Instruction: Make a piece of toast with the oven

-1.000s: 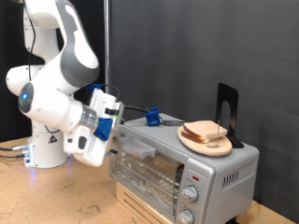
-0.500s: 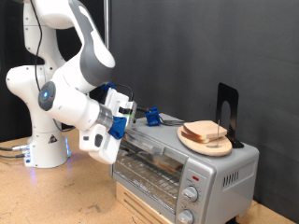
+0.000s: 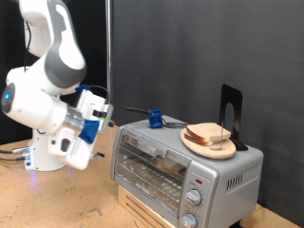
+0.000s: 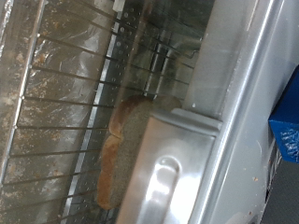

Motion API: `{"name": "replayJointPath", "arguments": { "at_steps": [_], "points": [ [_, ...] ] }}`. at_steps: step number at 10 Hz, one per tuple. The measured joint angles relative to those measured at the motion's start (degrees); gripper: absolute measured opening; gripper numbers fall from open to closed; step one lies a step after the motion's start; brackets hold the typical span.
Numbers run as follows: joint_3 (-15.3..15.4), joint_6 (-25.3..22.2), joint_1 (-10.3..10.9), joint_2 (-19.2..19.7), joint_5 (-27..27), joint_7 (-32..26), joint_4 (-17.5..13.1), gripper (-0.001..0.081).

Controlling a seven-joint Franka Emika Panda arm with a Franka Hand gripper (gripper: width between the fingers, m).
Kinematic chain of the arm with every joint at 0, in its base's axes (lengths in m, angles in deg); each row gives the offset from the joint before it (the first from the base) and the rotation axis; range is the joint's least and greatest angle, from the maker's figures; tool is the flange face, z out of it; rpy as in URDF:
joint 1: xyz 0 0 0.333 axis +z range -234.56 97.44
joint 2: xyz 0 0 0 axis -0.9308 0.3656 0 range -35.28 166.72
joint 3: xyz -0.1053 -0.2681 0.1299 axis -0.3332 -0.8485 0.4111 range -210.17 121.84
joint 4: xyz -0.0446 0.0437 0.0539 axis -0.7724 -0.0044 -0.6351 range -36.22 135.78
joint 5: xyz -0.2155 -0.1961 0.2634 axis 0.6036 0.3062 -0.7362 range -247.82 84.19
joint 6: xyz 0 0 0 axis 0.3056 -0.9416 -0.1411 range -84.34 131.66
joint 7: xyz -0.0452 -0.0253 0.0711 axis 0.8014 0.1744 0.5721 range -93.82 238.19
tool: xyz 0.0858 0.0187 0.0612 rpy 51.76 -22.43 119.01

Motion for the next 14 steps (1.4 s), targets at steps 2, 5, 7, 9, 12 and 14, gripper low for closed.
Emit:
{"name": "replayJointPath", "arguments": {
  "at_steps": [2,5,7,9,12,14],
  "points": [
    [0.25,-2.19,0.07,0.53,0.56,-0.38,-0.24,0.0808],
    [-0.98,-9.40,-0.58,5.50,0.77,-0.69,-7.03,0.0808],
    [-1.46,-9.62,-0.90,10.59,-1.86,3.25,-12.42,0.0808],
    [-1.53,-9.70,-0.90,15.27,-3.19,6.37,-17.96,0.0808],
    [-0.95,-6.83,-0.83,18.75,-5.43,6.66,-21.61,0.0808],
    [-1.05,-13.61,-1.79,19.83,-5.45,6.52,-23.02,0.0808]
  ]
}}
